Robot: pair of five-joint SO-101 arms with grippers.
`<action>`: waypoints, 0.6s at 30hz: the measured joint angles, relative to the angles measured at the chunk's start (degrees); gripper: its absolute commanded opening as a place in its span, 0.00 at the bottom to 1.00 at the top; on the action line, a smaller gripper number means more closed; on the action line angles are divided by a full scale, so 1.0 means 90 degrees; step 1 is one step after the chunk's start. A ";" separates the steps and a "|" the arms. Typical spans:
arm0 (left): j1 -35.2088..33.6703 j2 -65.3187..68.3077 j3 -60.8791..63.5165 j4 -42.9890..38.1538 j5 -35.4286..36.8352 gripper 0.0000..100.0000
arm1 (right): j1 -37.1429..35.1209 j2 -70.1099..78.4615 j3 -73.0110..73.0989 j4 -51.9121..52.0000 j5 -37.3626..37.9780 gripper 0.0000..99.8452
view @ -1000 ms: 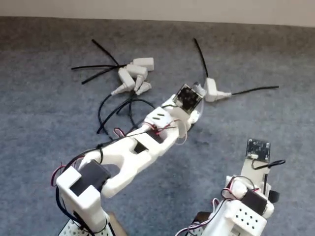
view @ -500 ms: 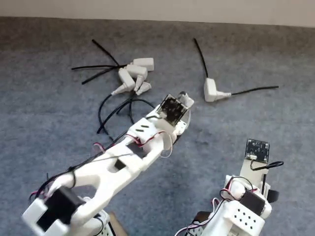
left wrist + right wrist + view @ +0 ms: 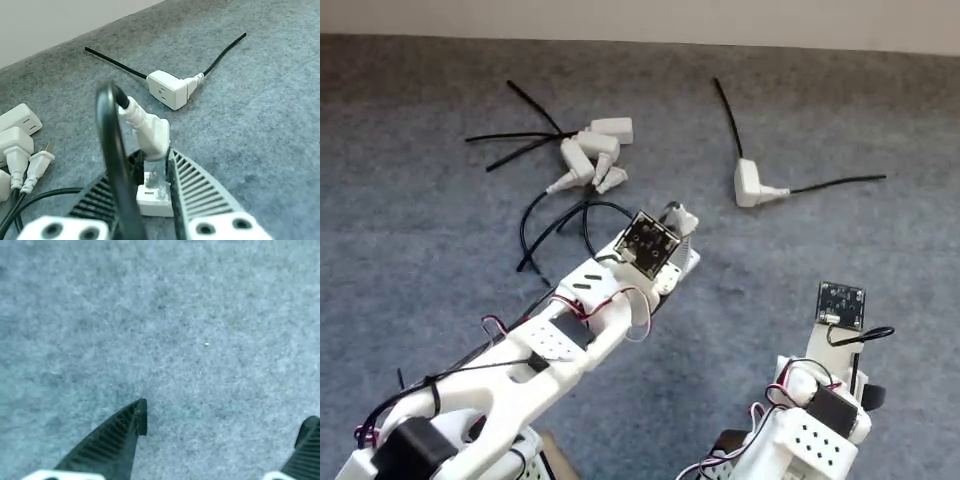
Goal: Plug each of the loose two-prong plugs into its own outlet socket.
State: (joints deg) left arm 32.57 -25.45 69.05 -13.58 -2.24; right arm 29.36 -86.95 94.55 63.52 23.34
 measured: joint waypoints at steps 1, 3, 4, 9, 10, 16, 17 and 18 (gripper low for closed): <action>0.0010 -0.0049 0.0000 0.0166 0.0000 0.01 | 0.0000 0.0000 0.0000 0.0000 0.0000 0.43; 0.0010 -0.0068 -0.0010 0.0527 0.0000 0.01 | 0.0000 0.0000 0.0000 0.0000 0.0000 0.43; 0.0000 -0.0068 -0.0078 0.0762 0.0000 0.01 | 0.0000 0.0000 0.0000 0.0000 0.0000 0.43; 0.0010 -0.0068 -0.0518 0.1924 0.0000 0.01 | 0.0000 0.0000 0.0000 0.0000 0.0000 0.43; 0.0010 -0.0068 -0.0567 0.2042 0.0000 0.01 | 0.0000 0.0000 0.0000 0.0000 0.0000 0.43; 0.0010 -0.0068 -0.0801 0.2178 -0.0029 0.01 | 0.0000 0.0000 0.0000 0.0000 0.0000 0.43; 0.0010 -0.0068 -0.0821 0.2188 -0.0078 0.01 | 0.0000 0.0000 0.0000 0.0000 0.0000 0.43; 0.0010 -0.0068 -0.0840 0.2188 -0.0176 0.01 | 0.0000 0.0000 0.0000 0.0000 0.0000 0.43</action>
State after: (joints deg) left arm 32.66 -26.07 61.49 6.11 -3.82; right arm 29.36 -86.95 94.55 63.52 23.34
